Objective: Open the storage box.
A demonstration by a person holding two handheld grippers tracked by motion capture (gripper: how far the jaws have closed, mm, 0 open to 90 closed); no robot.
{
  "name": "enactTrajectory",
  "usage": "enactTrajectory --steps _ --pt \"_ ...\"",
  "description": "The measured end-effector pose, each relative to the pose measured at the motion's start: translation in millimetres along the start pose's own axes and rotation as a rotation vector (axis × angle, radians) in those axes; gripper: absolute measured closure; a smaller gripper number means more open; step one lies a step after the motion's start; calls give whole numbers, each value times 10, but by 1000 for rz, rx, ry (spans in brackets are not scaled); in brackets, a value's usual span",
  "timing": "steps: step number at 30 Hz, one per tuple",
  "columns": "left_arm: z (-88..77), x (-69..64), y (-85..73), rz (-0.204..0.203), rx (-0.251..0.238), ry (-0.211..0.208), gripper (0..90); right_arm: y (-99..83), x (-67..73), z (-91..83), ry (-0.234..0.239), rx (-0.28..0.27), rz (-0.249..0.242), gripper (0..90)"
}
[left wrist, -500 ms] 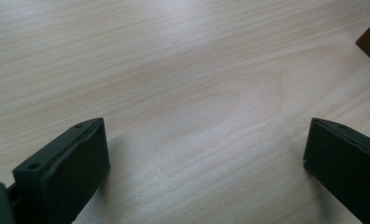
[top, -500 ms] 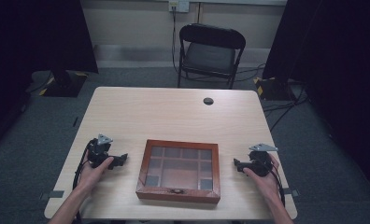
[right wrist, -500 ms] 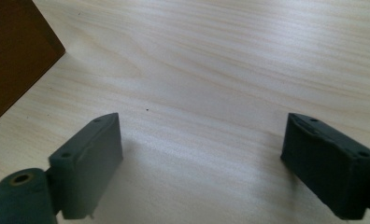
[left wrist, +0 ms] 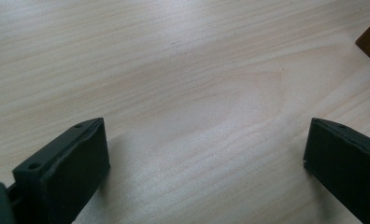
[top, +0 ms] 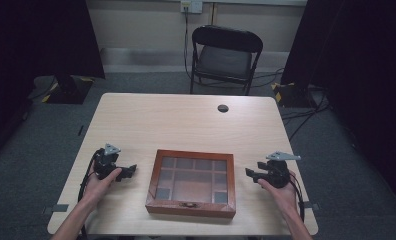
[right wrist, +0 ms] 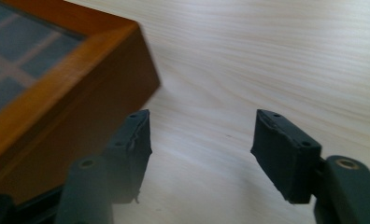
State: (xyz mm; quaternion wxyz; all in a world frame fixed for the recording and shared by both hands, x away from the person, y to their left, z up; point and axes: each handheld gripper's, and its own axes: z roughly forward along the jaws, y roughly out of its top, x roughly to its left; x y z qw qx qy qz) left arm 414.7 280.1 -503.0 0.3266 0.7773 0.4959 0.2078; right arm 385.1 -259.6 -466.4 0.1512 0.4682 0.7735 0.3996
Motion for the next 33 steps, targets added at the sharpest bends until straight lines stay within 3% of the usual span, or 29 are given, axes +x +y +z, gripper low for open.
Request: enactTrajectory --steps 2,3,4,6,15,21,24,33 --pt "3 1 2 2 0 -1 0 43 93 -19 43 12 -29 411" --pt "5 -2 1 1 -3 4 0 86 172 -61 89 0 -46 440" --pt "5 -2 1 1 -3 4 0 86 172 -61 89 0 -46 440" --pt "2 1 2 2 1 1 0 140 272 -106 144 -3 -71 493" --pt "3 -1 1 1 -1 2 0 262 579 -223 252 -35 -145 627" --pt "6 -4 0 -1 -4 7 0 317 807 -208 337 -27 -199 679" --pt "5 -3 0 0 -4 7 0 330 871 -192 359 -25 -212 698" --pt "7 -3 0 1 -4 4 0 338 1274 -94 461 18 -291 743"
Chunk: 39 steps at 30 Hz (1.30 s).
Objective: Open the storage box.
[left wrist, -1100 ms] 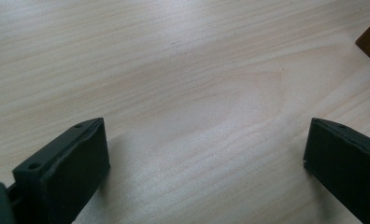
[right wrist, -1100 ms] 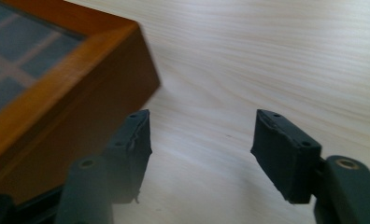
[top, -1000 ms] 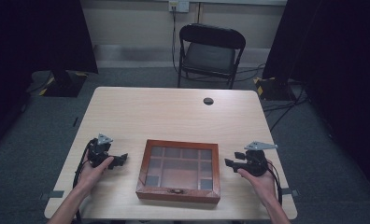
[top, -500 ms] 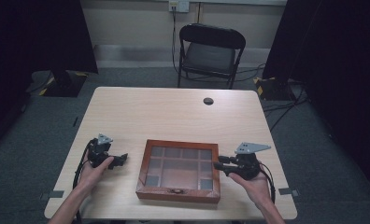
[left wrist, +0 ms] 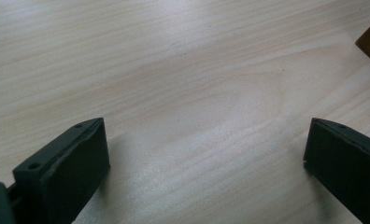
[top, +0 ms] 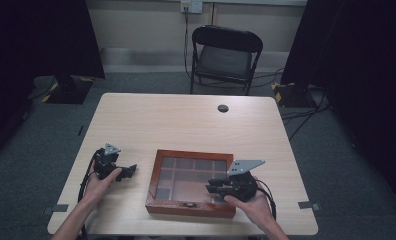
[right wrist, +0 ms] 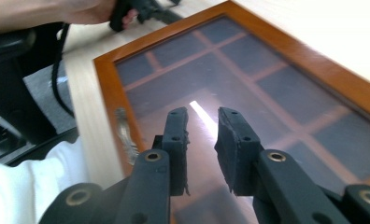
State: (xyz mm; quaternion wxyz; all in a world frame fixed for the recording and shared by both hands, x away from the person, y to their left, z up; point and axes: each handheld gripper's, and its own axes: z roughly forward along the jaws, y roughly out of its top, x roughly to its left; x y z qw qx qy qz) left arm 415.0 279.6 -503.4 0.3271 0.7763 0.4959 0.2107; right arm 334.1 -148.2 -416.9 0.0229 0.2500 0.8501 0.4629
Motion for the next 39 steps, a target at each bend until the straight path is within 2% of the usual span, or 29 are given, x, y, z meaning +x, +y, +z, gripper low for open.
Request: enactTrajectory --steps 3,5,6,17,27,35,39 --pt "0 1 2 -1 3 -9 0 10 43 60 19 12 -15 748" --pt "0 1 2 -1 3 -10 0 17 83 115 47 21 -21 749" --pt "0 1 2 -1 3 -10 0 16 123 179 75 30 -39 749" --pt "0 1 2 -1 3 -9 0 -11 279 415 155 78 -81 796" --pt "-1 1 2 -1 3 -9 0 -57 272 458 151 90 -88 811" --pt "-12 -6 -2 6 -1 -8 13 -39 305 453 134 102 -131 822" --pt "-33 -22 -2 11 1 -14 68 -47 269 435 147 100 -119 824"
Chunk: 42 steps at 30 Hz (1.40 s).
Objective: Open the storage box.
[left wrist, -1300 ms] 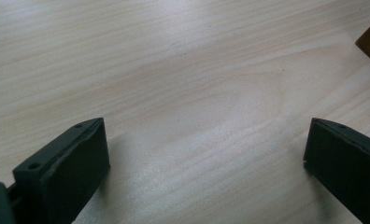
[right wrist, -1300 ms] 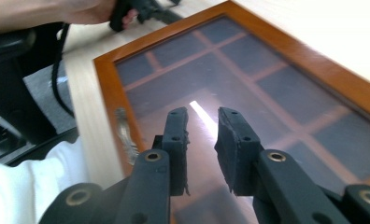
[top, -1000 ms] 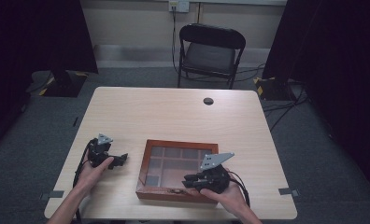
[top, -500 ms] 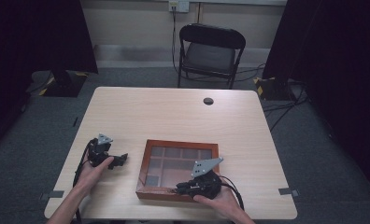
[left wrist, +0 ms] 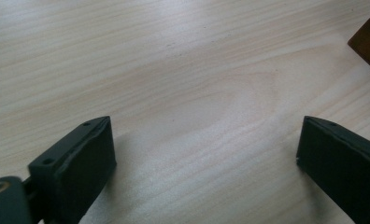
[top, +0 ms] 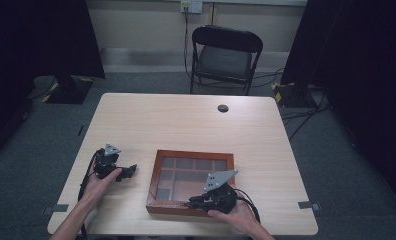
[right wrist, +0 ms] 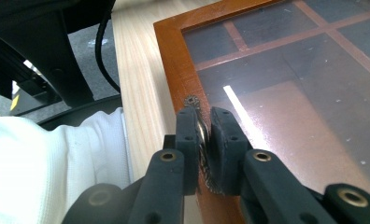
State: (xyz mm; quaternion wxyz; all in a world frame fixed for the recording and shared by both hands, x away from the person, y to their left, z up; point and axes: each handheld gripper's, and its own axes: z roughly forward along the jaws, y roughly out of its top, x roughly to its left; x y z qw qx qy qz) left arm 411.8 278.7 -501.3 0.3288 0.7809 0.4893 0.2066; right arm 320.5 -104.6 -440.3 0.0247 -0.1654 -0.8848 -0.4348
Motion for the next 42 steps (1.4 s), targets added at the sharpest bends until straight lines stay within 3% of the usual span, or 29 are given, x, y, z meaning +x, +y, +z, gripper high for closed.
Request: enactTrajectory --steps 1,5,10,15,20,21,28,37,42 --pt "2 -13 -1 -12 -12 -6 68 -2 0 -7 -1 2 1 824" --pt "-21 -37 11 14 -10 -20 157 -13 -6 -36 5 7 -5 824" --pt "-30 -64 22 34 4 -45 157 -2 -7 -70 12 3 -2 826" --pt "-92 -88 47 43 -25 -85 158 38 -10 -131 19 -17 -3 827" --pt "-173 -133 66 36 -80 -167 162 83 -16 -169 25 -20 -3 829" --pt "-205 -162 73 40 -100 -199 162 97 -21 -176 27 -17 -1 829" --pt "-269 -267 94 81 -153 -280 162 147 -35 -201 36 -6 1 829" --pt "-317 -381 103 112 -163 -355 162 202 -32 -243 31 -19 -1 829" --pt "-336 -450 96 154 -170 -399 163 226 -39 -263 36 -26 3 829"
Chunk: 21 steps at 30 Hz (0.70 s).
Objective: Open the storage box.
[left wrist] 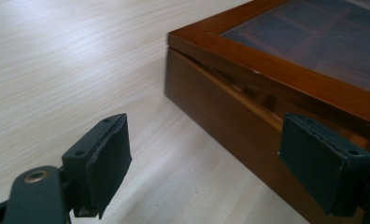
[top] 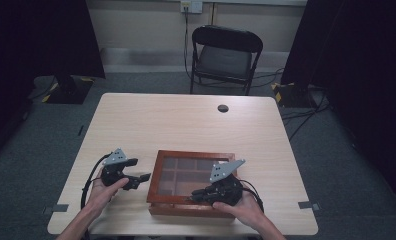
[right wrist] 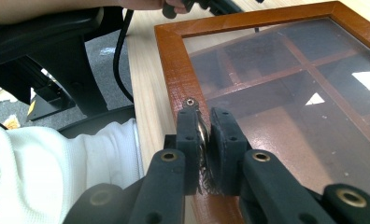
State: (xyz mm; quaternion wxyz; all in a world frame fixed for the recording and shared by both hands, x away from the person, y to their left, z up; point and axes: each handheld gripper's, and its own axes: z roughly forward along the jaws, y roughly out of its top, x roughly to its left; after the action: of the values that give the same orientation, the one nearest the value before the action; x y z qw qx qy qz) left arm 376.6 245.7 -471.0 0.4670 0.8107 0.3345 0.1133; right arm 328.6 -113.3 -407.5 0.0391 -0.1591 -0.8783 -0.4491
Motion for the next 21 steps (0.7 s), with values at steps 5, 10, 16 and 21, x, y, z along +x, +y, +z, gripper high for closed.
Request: enactTrajectory --steps 5,10,16,21 --pt "28 -51 10 40 4 -30 173 15 -2 -15 -2 -3 2 829" --pt "41 -76 9 47 3 -55 175 36 -7 -32 1 -4 -2 829" --pt "57 -94 9 46 -3 -68 176 51 -7 -43 -1 -7 -5 829" --pt "79 -118 14 52 -3 -84 170 71 -13 -54 -1 -7 -4 828"
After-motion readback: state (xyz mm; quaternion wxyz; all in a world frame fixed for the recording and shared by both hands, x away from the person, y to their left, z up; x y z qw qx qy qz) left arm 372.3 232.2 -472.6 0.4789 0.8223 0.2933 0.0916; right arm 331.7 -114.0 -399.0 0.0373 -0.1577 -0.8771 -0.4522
